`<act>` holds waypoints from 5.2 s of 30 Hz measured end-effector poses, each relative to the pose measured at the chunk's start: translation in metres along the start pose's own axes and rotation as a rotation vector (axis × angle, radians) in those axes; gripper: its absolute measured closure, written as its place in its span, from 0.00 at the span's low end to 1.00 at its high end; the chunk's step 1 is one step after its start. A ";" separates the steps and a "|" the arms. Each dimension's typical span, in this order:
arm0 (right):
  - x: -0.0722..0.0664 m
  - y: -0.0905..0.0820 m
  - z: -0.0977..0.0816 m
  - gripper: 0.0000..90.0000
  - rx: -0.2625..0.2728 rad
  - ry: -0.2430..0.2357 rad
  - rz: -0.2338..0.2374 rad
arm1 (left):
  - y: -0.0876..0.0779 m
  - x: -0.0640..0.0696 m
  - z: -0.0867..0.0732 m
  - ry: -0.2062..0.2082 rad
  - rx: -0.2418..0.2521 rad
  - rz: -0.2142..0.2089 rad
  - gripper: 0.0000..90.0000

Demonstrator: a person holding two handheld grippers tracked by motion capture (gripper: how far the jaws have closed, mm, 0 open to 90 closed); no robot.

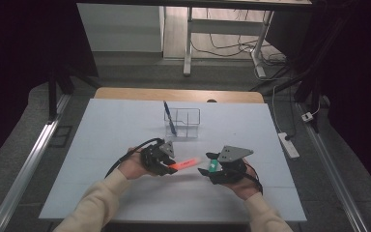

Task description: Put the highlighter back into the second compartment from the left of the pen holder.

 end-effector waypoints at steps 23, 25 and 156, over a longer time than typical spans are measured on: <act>-0.031 0.033 -0.001 0.43 -0.162 -0.098 0.131 | 0.017 0.016 0.002 0.045 -0.075 -0.066 0.74; -0.034 0.039 0.000 0.43 -0.193 -0.122 0.148 | 0.017 0.018 0.001 0.055 -0.085 -0.075 0.74; 0.060 0.039 0.088 0.73 0.188 0.142 -0.026 | -0.060 -0.008 -0.135 -0.427 0.298 0.274 0.31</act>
Point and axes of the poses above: each handheld gripper's, and its own axes: y roughly forward along the jaws, z roughly out of its top, x roughly to its right, the point moved 10 cm from there along y, roughly forward along the jaws, and after that the axes turned 2 degrees about -x, right-handed, at the moved point
